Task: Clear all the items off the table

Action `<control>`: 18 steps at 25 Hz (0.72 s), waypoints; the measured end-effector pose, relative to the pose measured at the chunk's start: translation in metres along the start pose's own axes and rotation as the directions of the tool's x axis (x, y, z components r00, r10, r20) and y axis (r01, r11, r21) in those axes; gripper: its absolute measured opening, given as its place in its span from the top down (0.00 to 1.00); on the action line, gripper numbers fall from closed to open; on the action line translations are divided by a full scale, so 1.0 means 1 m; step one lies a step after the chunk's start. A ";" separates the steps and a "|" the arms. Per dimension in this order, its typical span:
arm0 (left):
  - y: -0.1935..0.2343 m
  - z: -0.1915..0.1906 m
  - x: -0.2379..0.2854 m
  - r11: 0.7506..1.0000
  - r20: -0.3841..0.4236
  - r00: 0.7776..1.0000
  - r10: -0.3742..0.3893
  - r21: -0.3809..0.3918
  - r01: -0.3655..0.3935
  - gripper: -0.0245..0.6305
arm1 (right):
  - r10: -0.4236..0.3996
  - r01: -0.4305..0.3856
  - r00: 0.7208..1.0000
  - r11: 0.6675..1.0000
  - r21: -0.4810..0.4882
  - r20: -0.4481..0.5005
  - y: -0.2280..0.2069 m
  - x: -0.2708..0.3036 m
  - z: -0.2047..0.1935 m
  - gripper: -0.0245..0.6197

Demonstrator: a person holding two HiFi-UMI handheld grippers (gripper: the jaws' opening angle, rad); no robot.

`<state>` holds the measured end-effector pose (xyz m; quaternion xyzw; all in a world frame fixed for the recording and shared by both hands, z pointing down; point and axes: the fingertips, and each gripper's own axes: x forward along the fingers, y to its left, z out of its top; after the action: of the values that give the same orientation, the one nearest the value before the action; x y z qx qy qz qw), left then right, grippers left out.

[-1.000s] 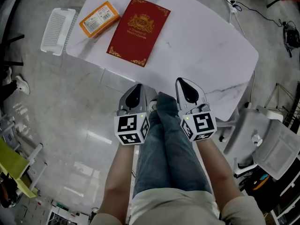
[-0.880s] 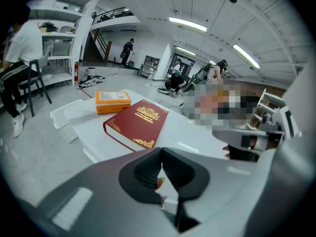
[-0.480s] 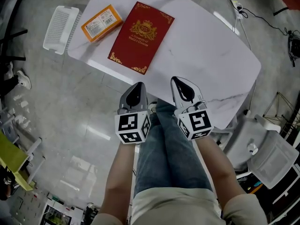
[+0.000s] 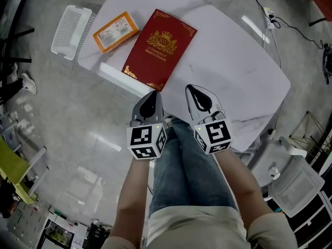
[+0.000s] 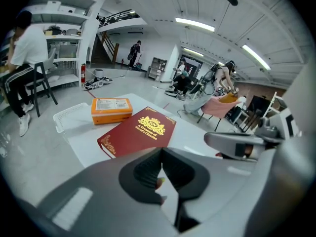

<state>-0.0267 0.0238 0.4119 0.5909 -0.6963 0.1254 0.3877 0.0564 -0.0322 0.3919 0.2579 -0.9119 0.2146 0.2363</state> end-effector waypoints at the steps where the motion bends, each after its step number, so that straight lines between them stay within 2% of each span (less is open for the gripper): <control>1: 0.001 0.003 0.002 1.000 0.001 1.000 0.004 -0.005 -0.004 0.95 | 0.004 -0.004 1.000 1.000 -0.002 -0.003 -0.002 0.003 0.002 0.96; 10: 0.005 0.024 0.025 0.999 0.018 0.999 0.029 -0.025 -0.029 0.95 | 0.018 -0.018 0.999 1.000 -0.012 -0.029 -0.024 0.026 0.012 0.96; 18: 0.016 0.038 0.034 0.999 0.022 0.999 0.048 -0.015 -0.048 0.95 | 0.033 -0.033 0.999 0.999 0.006 -0.039 -0.024 0.043 0.015 0.96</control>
<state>-0.0563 -0.0200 0.4145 0.5728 -0.7153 0.1231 0.3809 0.0325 -0.0740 0.4097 0.2390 -0.9107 0.2259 0.2500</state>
